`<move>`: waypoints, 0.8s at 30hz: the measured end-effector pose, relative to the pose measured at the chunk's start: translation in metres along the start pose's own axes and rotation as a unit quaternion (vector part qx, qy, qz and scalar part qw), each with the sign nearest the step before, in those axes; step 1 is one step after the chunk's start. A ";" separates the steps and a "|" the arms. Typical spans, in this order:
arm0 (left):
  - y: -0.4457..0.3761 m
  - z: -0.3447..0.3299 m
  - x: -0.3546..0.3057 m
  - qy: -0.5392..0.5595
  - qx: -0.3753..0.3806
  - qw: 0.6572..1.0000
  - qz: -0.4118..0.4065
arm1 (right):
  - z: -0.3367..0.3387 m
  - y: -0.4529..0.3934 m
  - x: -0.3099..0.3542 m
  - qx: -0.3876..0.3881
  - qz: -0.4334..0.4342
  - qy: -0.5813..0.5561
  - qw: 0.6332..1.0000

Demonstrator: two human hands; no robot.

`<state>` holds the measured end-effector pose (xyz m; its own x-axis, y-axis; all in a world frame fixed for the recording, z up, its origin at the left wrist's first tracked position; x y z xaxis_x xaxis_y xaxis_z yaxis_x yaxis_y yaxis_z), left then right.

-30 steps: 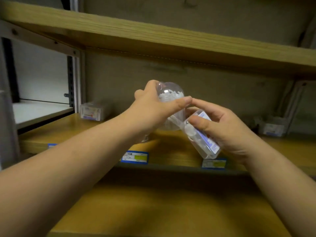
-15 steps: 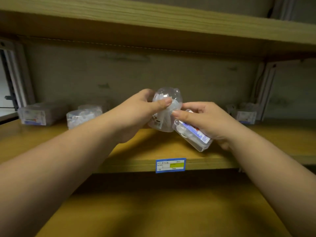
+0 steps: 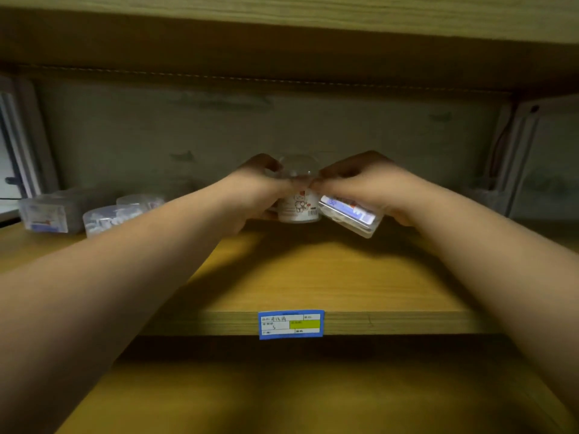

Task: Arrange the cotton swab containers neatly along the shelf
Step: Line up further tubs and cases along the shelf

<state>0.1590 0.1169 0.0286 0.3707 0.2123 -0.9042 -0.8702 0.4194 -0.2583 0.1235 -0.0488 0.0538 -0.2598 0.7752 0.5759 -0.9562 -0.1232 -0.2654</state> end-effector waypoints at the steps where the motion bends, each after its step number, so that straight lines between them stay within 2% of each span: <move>1: -0.006 0.002 0.000 -0.006 -0.015 1.000 0.004 | 0.002 -0.007 0.001 -0.008 -0.001 0.009 1.000; 4: -0.018 0.008 -0.007 -0.009 -0.039 0.999 0.007 | 0.006 -0.027 0.003 -0.017 0.000 0.057 0.998; 8: -0.026 0.022 -0.015 -0.061 -0.056 0.997 0.000 | 0.008 -0.042 0.000 -0.008 0.021 0.020 1.000; 13: -0.033 0.015 -0.002 -0.077 -0.024 0.996 0.027 | -0.002 -0.044 -0.010 0.019 0.009 0.053 0.998; 24: -0.051 -0.002 0.038 -0.105 -0.010 0.993 0.057 | -0.023 -0.047 -0.043 0.062 -0.035 0.094 0.993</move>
<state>0.2169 0.1020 0.0063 0.3277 0.4379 -0.8372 -0.9159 0.3647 -0.1677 0.1828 -0.0618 0.0235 -0.1723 0.8855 0.4315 -0.9835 -0.1299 -0.1262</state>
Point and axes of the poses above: each hand's wrist, its own y-axis away from the middle knuckle, its own z-axis out of the back of the hand, x = y × z, the point moved 7 cm from there along -y, towards the middle knuckle, and after that the axes turned 7 degrees about x, right-handed, at the moved point
